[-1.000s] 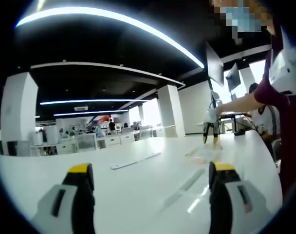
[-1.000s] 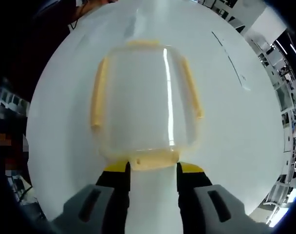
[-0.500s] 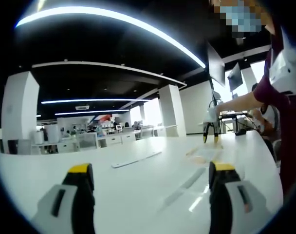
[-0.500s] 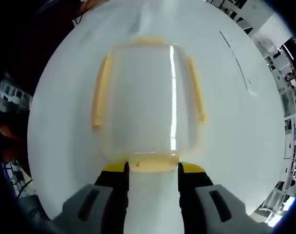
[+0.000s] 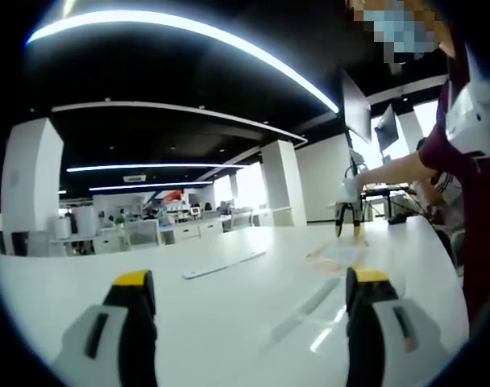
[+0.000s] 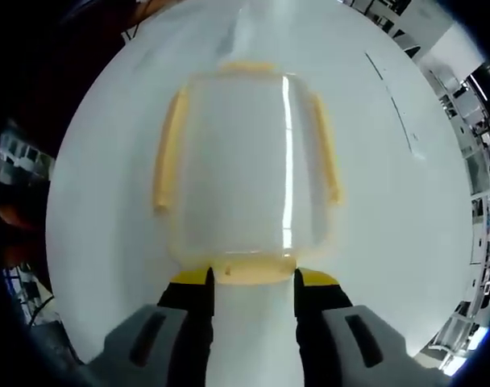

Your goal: Snap each plastic latch of the storage box into its locked position after aligning the lid with the box until every specified latch is closed and the lid sits flush.

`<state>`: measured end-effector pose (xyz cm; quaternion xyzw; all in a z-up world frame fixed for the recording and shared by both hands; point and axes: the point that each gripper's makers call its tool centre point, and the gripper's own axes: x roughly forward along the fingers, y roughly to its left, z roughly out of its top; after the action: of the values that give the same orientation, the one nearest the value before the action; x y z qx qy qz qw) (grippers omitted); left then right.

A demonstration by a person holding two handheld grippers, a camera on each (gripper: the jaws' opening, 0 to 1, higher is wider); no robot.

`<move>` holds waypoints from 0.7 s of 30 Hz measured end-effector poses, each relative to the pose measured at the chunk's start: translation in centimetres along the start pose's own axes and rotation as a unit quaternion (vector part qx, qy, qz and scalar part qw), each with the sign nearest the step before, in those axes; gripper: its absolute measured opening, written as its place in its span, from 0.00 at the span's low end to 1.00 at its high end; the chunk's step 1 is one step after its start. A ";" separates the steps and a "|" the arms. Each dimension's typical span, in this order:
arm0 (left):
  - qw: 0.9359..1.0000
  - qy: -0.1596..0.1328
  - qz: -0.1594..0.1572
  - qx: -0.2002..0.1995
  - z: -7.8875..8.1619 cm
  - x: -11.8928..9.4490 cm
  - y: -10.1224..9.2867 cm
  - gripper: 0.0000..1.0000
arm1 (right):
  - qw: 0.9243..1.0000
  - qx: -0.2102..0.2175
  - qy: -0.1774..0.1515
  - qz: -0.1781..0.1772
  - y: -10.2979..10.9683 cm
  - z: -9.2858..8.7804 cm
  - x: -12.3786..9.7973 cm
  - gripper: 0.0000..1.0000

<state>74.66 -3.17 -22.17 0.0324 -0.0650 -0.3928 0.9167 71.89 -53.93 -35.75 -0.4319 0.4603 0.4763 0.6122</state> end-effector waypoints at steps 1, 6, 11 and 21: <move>1.000 0.000 0.000 0.000 0.0 0.0 0.0 1.00 | 1.000 0.003 -0.001 -0.001 0.0 0.0 0.0 0.39; 1.000 0.000 -0.005 0.002 0.2 0.2 -0.2 1.00 | 1.000 0.005 0.001 -0.002 0.2 -0.4 -0.1 0.39; 1.000 -0.004 -0.009 0.003 0.6 0.3 -0.5 1.00 | 1.000 0.017 -0.005 -0.009 0.6 -0.5 -0.5 0.39; 1.000 -0.008 -0.018 0.009 1.3 0.4 -1.0 1.00 | 0.999 0.030 0.001 -0.011 1.6 -1.1 -0.6 0.38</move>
<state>73.99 -4.18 -20.92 0.0383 -0.0750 -0.4092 0.9086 70.03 -54.86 -35.51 -0.4184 0.4702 0.4552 0.6298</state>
